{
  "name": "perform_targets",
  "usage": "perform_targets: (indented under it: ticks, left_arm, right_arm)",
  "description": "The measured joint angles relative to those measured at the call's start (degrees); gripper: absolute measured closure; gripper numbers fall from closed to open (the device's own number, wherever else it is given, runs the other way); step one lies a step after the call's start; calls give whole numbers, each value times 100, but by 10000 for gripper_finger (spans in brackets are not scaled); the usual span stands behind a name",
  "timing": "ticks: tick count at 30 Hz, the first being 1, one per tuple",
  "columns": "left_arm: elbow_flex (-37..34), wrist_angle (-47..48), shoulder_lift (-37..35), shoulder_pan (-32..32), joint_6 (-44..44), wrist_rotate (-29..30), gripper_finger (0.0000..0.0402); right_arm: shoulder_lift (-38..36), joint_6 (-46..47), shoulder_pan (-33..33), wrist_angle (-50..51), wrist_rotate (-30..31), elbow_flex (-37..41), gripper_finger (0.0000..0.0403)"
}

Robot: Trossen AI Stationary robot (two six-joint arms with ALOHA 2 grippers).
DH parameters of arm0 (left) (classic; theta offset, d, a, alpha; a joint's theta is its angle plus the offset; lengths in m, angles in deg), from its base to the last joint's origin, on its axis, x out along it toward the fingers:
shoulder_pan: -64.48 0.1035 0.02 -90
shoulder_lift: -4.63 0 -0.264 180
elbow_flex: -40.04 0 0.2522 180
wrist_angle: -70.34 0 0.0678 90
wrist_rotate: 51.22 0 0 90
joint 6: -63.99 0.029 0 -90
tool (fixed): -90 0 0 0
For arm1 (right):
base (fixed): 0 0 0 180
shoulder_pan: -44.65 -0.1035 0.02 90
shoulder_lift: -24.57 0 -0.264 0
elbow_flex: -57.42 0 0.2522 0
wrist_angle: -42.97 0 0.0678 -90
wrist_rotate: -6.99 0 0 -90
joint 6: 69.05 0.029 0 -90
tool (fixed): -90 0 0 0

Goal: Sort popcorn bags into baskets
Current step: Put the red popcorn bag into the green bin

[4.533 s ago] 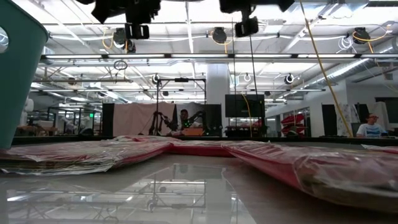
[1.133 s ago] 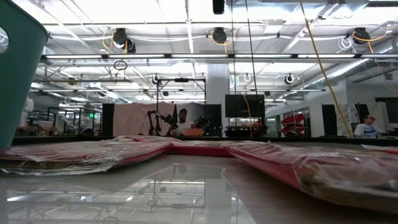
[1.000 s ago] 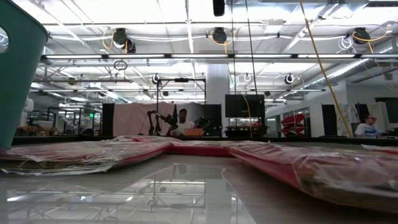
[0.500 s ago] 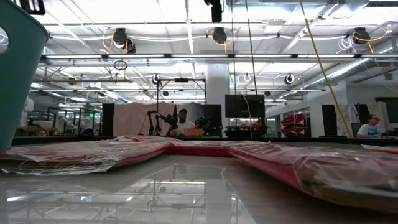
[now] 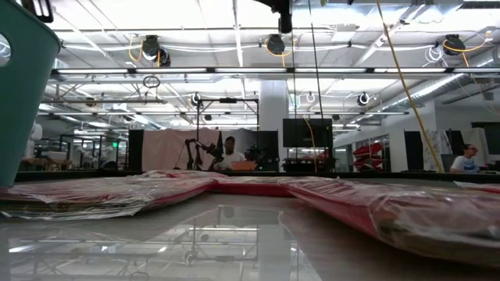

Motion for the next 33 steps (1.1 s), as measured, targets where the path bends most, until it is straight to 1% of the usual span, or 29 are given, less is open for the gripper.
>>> perform_targets:
  ticks: [3, 7, 10, 13, 17, 21, 28, 30, 33]
  left_arm:
    - [-68, -123, -5, -471, -623, 371, 401]
    - [-203, -827, -72, -1138, -1534, 897, 401]
    - [-456, -1444, -75, -1717, -2251, 1361, 401]
    - [-649, -1770, -32, -2305, -2852, 2054, 401]
    - [-808, -2127, -55, -3034, -3692, 2847, 401]
    - [-876, -2138, -66, -3845, -4344, 3532, 401]
    - [-1173, -2731, -19, -5022, -5346, 4795, 401]
    - [-1319, -2971, 39, -5291, -5605, 5032, 401]
    - [-1448, -3146, 196, -5646, -5950, 5239, 401]
  right_arm:
    - [-185, -134, 167, 296, -278, -4, 234]
    - [-427, -309, 357, 652, -566, -4, 234]
    - [-589, -426, 465, 888, -712, -7, 234]
    - [-764, -579, 542, 1159, -837, -4, 234]
    - [-980, -729, 586, 1497, -847, -4, 234]
    - [-1119, -867, 609, 1807, -840, -4, 234]
    - [-1118, -919, 607, 1895, -845, -4, 234]
    - [-1124, -917, 607, 1889, -840, -4, 234]
    - [-1118, -907, 607, 1893, -834, -4, 234]
